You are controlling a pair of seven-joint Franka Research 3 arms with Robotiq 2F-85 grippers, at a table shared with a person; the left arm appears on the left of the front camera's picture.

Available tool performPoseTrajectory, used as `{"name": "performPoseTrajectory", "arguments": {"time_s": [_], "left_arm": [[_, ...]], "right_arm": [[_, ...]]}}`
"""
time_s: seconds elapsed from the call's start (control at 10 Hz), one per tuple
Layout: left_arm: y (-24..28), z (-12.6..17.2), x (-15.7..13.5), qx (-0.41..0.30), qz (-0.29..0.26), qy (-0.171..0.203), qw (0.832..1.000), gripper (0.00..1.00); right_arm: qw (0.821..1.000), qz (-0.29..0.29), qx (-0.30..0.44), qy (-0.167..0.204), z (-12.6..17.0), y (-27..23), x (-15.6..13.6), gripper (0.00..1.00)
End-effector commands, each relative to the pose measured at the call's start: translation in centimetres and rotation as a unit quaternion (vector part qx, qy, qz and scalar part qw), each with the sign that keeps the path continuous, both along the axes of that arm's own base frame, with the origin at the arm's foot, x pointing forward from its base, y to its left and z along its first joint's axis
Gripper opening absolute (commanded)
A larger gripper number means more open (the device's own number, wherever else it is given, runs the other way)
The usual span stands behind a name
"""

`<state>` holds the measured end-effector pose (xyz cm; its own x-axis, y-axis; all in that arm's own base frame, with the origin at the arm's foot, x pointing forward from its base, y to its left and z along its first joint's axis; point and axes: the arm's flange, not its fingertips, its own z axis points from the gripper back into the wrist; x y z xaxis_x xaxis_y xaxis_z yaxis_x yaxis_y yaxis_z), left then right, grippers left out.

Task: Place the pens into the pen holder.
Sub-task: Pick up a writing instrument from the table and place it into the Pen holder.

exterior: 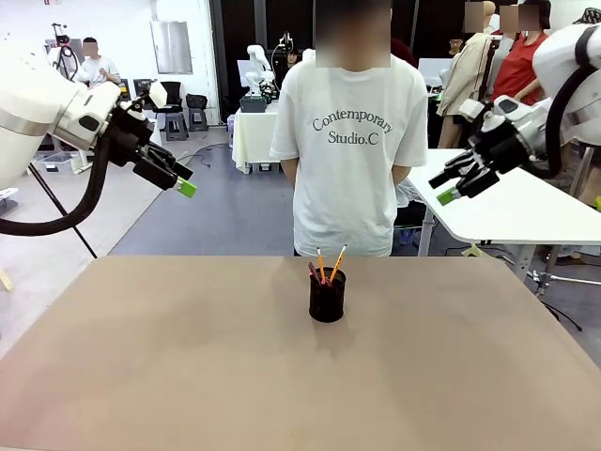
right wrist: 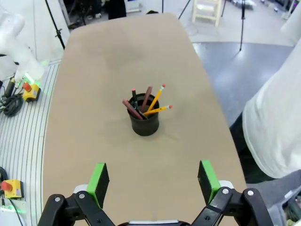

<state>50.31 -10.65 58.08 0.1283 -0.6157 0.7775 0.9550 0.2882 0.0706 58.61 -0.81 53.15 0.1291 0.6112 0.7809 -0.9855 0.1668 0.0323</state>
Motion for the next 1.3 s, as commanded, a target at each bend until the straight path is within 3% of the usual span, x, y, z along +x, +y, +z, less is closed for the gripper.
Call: {"name": "performPoseTrajectory", "arguments": {"time_s": [0.0,0.2,0.6,1.2], "left_arm": [[0.2,0.1,0.0,0.001,0.002,-0.001,1.000,1.00],[0.2,0.1,0.0,0.001,0.002,-0.001,1.000,1.00],[0.2,0.1,0.0,0.001,0.002,-0.001,1.000,1.00],[0.2,0.1,0.0,0.001,0.002,-0.001,1.000,1.00]], "right_arm": [[1.000,-0.017,-0.010,0.009,1.9,-1.2,0.0,1.00],[1.000,-0.023,-0.020,-0.004,3.8,-2.4,-0.4,1.00],[0.999,-0.016,-0.015,-0.034,3.2,-2.3,-0.2,1.00],[1.000,-0.022,-0.005,-0.021,3.4,-2.3,-0.3,1.00]]}}
